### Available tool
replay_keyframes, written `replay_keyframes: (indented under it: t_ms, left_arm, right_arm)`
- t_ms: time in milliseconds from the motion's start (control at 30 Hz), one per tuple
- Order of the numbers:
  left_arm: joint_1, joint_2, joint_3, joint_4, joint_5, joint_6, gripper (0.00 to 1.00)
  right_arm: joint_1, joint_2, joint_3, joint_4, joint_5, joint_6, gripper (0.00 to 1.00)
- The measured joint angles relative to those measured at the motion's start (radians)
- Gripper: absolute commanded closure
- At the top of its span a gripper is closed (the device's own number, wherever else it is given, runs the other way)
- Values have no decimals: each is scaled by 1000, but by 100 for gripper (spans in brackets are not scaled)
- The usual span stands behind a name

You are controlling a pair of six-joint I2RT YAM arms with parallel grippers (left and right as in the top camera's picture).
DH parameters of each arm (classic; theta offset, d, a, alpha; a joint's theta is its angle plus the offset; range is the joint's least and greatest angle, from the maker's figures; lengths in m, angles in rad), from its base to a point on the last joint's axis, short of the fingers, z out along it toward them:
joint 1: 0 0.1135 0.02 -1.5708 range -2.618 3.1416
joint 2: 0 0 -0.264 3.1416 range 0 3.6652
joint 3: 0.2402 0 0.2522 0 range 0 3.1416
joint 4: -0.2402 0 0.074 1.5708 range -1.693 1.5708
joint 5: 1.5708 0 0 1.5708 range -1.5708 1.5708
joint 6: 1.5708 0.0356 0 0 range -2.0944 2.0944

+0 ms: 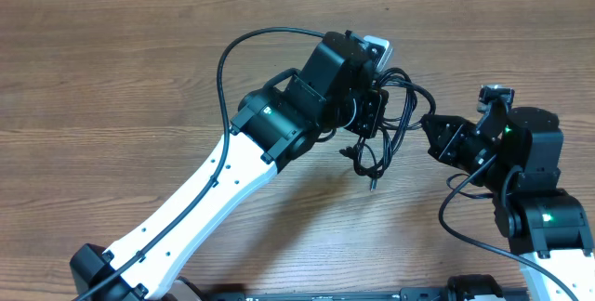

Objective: Untangle cables

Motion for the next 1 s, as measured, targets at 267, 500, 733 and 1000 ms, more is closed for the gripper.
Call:
replay_keyframes:
  t_ms: [267,500,733,1000]
  left_arm:
    - [-2,4,0,-6,-1,0,96]
    - [-6,4,0,-6,-12,-1,96]
    - [-6,4,0,-6,-27,-4,96]
    - [-4,4,0,-10,-46,-3,96]
  right_arm:
    - [0,0,1,-74,5,92,96]
    - [0,0,2,-154,9,214,96]
    - [0,0,2,-190,28,323,96]
    - [-1,0,2,-174,47,367,96]
